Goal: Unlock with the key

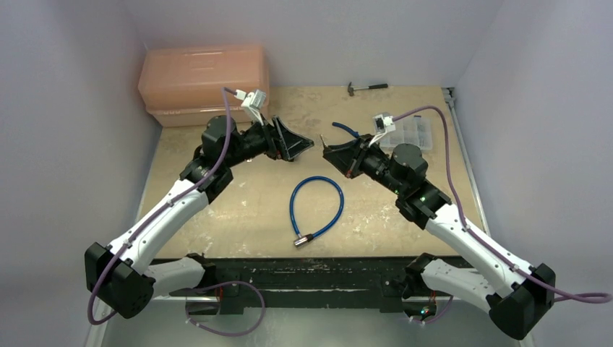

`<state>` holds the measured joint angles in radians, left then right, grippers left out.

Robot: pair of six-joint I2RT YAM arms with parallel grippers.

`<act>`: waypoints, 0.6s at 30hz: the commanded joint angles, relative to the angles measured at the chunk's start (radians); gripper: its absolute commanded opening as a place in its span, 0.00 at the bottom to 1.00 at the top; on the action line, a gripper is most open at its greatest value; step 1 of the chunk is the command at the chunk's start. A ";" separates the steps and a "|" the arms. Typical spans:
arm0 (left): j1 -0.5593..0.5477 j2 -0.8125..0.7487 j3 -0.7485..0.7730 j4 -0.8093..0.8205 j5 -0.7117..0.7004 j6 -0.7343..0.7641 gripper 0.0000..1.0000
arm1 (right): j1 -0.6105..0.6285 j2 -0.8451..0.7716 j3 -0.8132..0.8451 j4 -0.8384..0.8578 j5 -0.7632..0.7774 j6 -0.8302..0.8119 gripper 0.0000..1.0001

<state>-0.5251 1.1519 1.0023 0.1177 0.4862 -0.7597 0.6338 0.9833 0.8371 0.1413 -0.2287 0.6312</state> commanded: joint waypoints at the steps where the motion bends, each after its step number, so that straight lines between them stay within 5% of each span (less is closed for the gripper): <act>1: 0.001 0.028 0.122 -0.243 -0.191 0.185 0.79 | 0.000 -0.056 -0.024 -0.137 0.197 -0.075 0.00; 18: -0.002 0.404 0.362 -0.464 -0.538 0.403 0.69 | 0.000 -0.080 -0.092 -0.276 0.403 -0.101 0.00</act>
<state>-0.5251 1.4761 1.2797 -0.3099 0.0494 -0.4259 0.6338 0.9260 0.7750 -0.1173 0.0952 0.5224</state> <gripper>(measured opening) 0.694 0.048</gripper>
